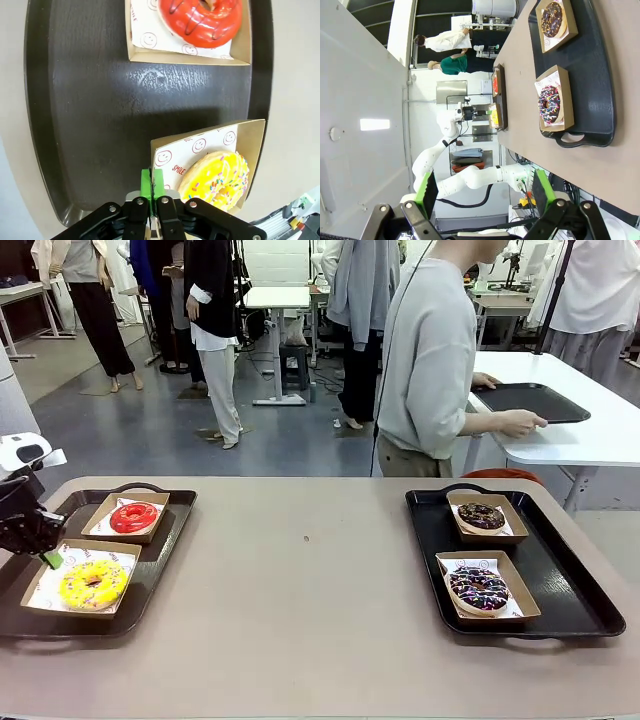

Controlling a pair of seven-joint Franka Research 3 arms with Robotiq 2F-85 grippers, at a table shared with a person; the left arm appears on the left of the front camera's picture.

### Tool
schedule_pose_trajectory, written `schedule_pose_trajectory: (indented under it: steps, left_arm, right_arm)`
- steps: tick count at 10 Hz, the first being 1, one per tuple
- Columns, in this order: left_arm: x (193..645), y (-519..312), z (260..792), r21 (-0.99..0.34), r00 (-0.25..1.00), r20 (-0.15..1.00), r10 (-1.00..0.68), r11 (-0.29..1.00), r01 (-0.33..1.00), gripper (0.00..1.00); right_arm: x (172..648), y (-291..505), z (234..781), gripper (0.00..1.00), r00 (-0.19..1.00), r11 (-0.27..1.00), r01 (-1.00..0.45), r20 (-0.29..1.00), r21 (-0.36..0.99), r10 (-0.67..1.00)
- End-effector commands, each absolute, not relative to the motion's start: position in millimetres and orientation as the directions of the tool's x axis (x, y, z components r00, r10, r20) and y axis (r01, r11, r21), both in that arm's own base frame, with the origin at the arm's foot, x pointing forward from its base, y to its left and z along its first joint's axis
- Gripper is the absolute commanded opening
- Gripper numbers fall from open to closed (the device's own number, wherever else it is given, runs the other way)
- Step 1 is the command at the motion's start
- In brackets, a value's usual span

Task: Individually package the donuts and arrange them on the tray.
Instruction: Place the picked Paper togo box on the Handle tray.

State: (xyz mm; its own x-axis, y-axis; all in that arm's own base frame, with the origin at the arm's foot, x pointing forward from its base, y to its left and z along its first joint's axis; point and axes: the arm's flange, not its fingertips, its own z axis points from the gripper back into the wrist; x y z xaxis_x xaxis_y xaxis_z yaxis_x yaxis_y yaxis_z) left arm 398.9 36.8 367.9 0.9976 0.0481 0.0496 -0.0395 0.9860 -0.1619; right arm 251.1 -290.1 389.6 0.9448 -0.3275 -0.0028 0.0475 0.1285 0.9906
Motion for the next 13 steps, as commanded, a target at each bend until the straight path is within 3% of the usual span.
schedule_pose_trajectory:
  steps: [1,4,5,6,7,9,10,13]
  left_arm:
    - [408,37,359,-0.172,0.996,0.039,0.08,0.983,-0.072,0.01]
    - [417,35,353,-0.157,0.996,0.03,0.083,0.985,-0.078,0.01]
    - [419,34,354,-0.153,0.996,0.033,0.079,0.986,-0.073,0.59]
    - [419,33,356,-0.152,0.997,0.033,0.075,0.986,-0.069,0.6]
    - [417,32,359,-0.147,0.997,0.034,0.074,0.987,-0.068,1.0]
    - [415,32,368,-0.114,0.997,0.041,0.065,0.992,-0.06,1.0]
    - [412,31,374,-0.107,0.997,0.05,0.056,0.993,-0.05,0.43]
    - [398,28,394,-0.122,0.999,0.051,0.006,0.993,0.001,0.72]
  right_arm:
    - [250,-292,390,1.0,0.944,0.122,0.045,-0.002,0.991,-0.331]
    - [250,-292,390,1.0,0.944,0.122,0.045,-0.002,0.991,-0.331]
    - [250,-292,390,1.0,0.944,0.122,0.045,-0.002,0.991,-0.331]
    - [250,-292,390,1.0,0.944,0.122,0.045,-0.002,0.991,-0.331]
    - [250,-292,390,1.0,0.944,0.122,0.045,-0.002,0.991,-0.331]
    - [250,-292,390,1.0,0.944,0.122,0.045,-0.002,0.991,-0.331]
    - [250,-292,390,1.0,0.944,0.122,0.045,-0.002,0.991,-0.331]
    - [250,-292,390,1.0,0.944,0.122,0.045,-0.002,0.991,-0.331]
